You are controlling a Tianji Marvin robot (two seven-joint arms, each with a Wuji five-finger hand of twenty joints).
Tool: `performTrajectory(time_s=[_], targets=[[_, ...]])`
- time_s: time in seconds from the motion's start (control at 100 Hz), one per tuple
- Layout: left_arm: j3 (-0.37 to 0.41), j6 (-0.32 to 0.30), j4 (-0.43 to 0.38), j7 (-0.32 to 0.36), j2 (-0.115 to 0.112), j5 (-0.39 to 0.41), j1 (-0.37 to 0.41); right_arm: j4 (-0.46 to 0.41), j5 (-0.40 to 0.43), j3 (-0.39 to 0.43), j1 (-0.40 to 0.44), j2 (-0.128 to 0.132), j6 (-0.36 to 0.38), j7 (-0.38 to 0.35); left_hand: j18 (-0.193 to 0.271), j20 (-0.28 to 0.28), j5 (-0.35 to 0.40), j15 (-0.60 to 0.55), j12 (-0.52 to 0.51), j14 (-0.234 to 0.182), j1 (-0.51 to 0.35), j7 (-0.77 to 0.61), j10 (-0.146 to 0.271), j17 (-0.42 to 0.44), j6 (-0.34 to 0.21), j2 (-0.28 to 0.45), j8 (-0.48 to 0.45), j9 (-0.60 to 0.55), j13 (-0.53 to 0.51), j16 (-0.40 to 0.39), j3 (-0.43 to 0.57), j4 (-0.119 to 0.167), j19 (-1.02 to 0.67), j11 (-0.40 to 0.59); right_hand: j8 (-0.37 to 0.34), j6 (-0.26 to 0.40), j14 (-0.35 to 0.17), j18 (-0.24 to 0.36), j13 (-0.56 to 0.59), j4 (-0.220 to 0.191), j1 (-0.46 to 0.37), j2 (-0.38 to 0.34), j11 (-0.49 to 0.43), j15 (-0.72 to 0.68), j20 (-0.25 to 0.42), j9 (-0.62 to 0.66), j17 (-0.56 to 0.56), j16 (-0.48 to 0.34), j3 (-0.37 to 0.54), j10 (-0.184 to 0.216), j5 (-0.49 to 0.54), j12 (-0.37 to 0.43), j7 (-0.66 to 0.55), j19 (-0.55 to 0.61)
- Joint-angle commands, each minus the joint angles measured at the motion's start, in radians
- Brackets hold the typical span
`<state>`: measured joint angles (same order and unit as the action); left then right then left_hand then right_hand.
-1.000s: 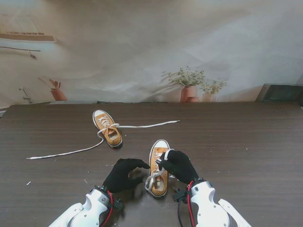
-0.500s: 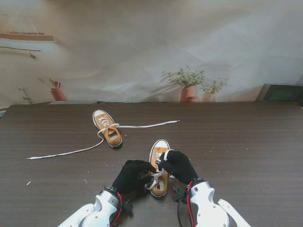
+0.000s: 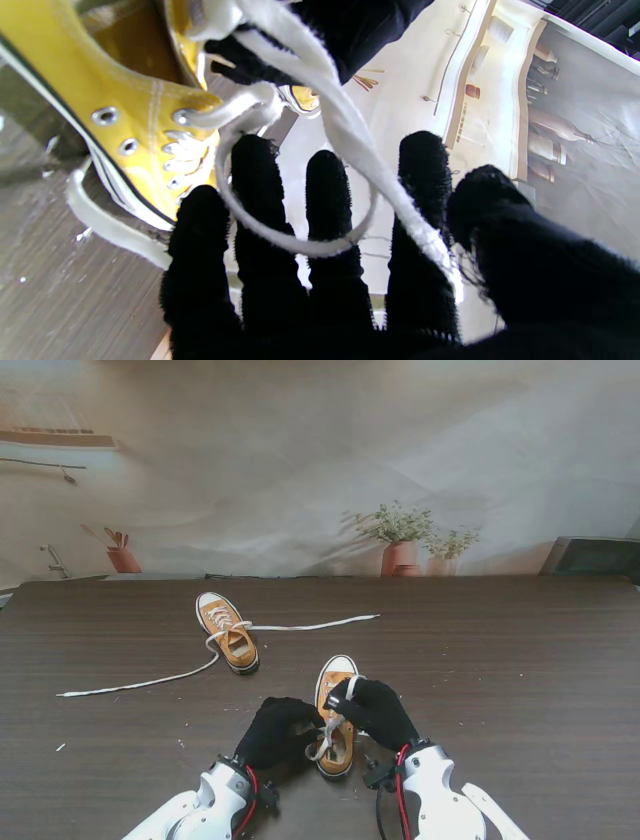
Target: Tie the shoelaces into a bow on the shoes
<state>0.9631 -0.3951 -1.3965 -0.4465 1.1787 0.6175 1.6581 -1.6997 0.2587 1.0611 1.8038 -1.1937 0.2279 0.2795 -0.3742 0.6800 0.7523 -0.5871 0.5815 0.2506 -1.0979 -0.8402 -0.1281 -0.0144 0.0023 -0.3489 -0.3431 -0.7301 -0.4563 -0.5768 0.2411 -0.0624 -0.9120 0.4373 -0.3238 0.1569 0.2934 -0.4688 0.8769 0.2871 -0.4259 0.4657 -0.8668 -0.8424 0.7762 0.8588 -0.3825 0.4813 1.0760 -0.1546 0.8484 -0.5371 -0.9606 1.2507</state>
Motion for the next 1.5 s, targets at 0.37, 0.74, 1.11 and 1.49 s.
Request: performTrajectory(time_s=[0.37,0.74,1.11,1.49], targets=[[0.024,-0.004,-0.024,-0.004,-0.004,0.021,0.018,-0.022,0.123,0.038,0.027,0.015,0.002,0.013,0.037,0.013,-0.055,-0.005,0.01,0.001,-0.054,-0.078,0.017,0.009,-0.092,0.094,-0.115,0.008,-0.012,0.01,-0.076,0.015,-0.023,-0.005,0.082,0.022,-0.029,0.019,0.106,0.011,-0.118,0.173,-0.137,-0.18,0.044,0.097,-0.15,0.046,0.059,0.032,-0.082,-0.063,-0.039,0.185],[0.049,-0.006,-0.04,-0.009,-0.01,0.044,0.035,-0.019,0.172,0.045,0.026,0.022,0.021,0.013,0.034,0.016,-0.036,-0.008,0.009,0.001,-0.071,-0.032,0.017,0.005,-0.073,0.097,-0.063,0.004,-0.018,0.009,-0.113,0.028,-0.028,-0.004,0.103,0.015,-0.038,0.024,0.142,0.006,-0.209,0.228,-0.136,-0.203,0.042,0.138,-0.201,0.039,0.143,0.04,-0.107,-0.051,-0.033,0.224],[0.064,-0.015,-0.056,-0.008,-0.013,0.055,0.051,-0.025,0.232,0.056,0.034,0.037,0.052,-0.011,0.033,0.016,-0.034,-0.012,0.01,-0.001,-0.077,-0.012,0.019,-0.002,-0.079,0.102,-0.037,-0.002,-0.028,0.009,-0.129,0.034,-0.036,-0.005,0.078,-0.002,-0.025,0.01,0.11,-0.02,-0.219,0.326,-0.026,-0.109,0.013,0.117,-0.164,0.009,0.274,0.028,-0.113,-0.017,0.171,0.175],[0.07,-0.023,-0.06,-0.008,-0.015,0.063,0.059,-0.036,0.316,0.058,0.047,0.045,0.056,0.016,0.033,0.013,-0.035,-0.01,0.007,0.001,-0.081,0.0,0.016,0.0,-0.077,0.104,-0.024,0.007,-0.025,0.009,-0.141,0.038,-0.037,-0.009,-0.276,0.089,-0.032,-0.011,0.107,-0.042,-0.206,0.363,-0.042,0.016,-0.048,-0.043,-0.147,-0.02,0.315,0.058,-0.319,0.025,0.012,0.068]])
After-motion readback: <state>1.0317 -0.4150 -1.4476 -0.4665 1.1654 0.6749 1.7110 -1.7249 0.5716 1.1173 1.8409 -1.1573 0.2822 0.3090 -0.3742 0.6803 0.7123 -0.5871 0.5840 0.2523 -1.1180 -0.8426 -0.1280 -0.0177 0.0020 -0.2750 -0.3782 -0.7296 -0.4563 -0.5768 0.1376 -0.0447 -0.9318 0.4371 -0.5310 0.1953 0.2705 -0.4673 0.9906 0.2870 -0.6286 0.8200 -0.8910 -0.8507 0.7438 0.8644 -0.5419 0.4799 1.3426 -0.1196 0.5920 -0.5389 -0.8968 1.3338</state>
